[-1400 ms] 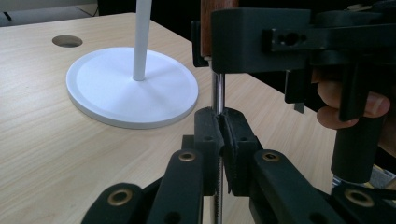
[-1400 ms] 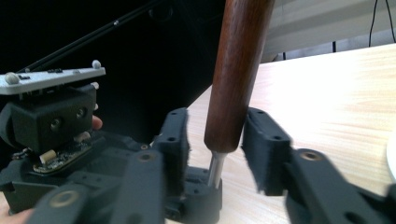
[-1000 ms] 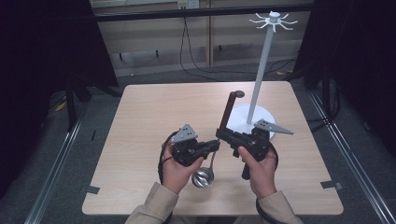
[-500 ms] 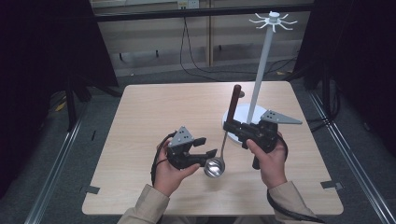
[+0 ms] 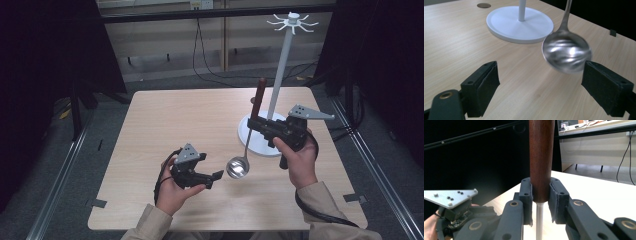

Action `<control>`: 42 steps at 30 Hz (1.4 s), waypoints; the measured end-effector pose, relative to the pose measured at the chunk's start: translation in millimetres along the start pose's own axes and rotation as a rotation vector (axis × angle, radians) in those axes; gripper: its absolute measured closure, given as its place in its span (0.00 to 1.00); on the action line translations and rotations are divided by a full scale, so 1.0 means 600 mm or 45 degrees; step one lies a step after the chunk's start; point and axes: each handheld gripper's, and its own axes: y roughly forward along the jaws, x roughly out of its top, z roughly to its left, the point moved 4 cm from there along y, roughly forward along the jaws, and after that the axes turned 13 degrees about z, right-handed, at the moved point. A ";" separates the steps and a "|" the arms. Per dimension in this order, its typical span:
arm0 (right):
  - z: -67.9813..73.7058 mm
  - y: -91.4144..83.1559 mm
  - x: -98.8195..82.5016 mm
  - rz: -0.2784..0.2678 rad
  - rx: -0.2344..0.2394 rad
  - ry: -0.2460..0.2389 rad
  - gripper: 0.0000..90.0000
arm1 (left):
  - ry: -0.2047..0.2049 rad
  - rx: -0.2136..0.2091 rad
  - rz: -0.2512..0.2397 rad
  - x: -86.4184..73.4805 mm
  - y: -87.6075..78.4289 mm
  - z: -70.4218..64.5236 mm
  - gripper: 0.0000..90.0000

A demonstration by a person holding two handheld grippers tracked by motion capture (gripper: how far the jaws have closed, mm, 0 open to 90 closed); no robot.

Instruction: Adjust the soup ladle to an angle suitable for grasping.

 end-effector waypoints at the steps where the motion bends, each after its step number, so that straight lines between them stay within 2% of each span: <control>1: -0.002 -0.003 0.005 -0.006 0.002 -0.010 0.83 | -0.008 -0.001 0.001 -0.002 0.001 0.001 0.13; 5: -0.007 -0.006 0.015 -0.008 0.002 -0.012 0.83 | -0.011 0.003 0.013 -0.005 0.005 0.003 0.10; 9: -0.012 -0.007 0.025 -0.005 -0.007 -0.026 0.83 | 0.006 0.017 0.048 -0.011 0.008 0.005 0.08; 13: -0.016 -0.009 0.041 -0.002 -0.022 -0.050 0.83 | 0.002 0.008 0.062 -0.016 0.009 0.006 0.06; 18: -0.021 -0.008 0.052 0.005 -0.042 -0.066 0.83 | -0.003 0.004 0.040 -0.016 0.009 0.006 0.06; 23: -0.023 -0.005 0.071 0.008 -0.057 -0.095 0.83 | -0.002 0.025 0.061 -0.019 0.007 0.010 0.06; 31: -0.029 -0.003 0.096 0.008 -0.086 -0.119 0.83 | -0.013 0.017 0.036 -0.019 0.006 0.012 0.06; 33: -0.031 -0.003 0.104 0.004 -0.094 -0.130 0.83 | -0.008 0.024 0.051 -0.019 0.003 0.013 0.06; 42: -0.042 -0.004 0.134 0.000 -0.125 -0.139 0.83 | -0.010 0.006 0.041 -0.019 0.008 0.010 0.06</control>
